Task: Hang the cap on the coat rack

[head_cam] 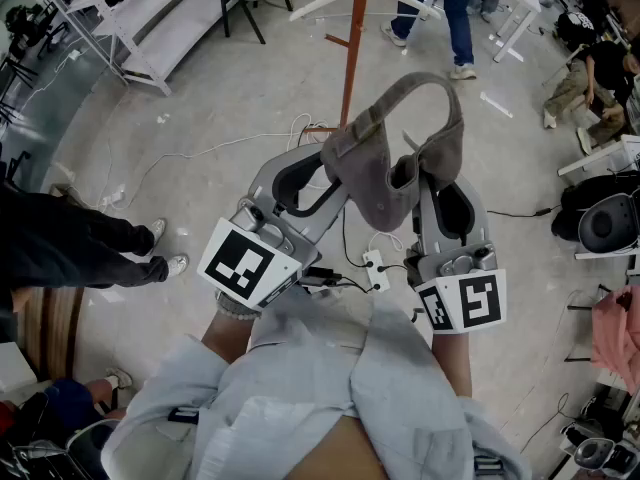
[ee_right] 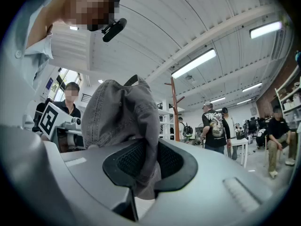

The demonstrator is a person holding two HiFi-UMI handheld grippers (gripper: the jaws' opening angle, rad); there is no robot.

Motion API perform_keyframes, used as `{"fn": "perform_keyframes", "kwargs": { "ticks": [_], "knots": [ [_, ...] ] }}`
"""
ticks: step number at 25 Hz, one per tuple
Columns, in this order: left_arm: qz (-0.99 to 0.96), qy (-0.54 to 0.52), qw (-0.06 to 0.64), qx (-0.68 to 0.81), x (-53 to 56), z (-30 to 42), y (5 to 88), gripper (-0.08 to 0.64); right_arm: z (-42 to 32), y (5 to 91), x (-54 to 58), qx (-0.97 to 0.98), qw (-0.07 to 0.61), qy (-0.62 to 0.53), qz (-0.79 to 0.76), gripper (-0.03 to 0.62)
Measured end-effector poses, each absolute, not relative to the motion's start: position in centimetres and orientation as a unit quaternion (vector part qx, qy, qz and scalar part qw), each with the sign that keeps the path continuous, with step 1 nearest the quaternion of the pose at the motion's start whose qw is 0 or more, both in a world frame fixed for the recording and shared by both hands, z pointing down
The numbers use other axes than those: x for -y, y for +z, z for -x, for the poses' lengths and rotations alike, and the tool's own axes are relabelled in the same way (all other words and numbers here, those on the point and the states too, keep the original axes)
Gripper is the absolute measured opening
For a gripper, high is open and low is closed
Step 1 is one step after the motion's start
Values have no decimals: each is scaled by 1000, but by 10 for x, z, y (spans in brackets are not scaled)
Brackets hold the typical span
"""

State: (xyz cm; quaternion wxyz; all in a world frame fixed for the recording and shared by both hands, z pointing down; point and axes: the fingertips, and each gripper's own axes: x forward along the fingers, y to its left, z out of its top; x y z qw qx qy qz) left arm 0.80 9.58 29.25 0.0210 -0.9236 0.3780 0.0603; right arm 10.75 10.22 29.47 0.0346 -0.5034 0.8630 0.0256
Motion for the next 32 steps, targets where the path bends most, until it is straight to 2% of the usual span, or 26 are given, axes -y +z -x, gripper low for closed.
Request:
{"fn": "perform_keyframes", "kwargs": {
  "ticks": [32],
  "knots": [
    [933,54,31,-355,-110,42,292,131,-57,298,-122,-846,36,26,531,71]
  ]
}}
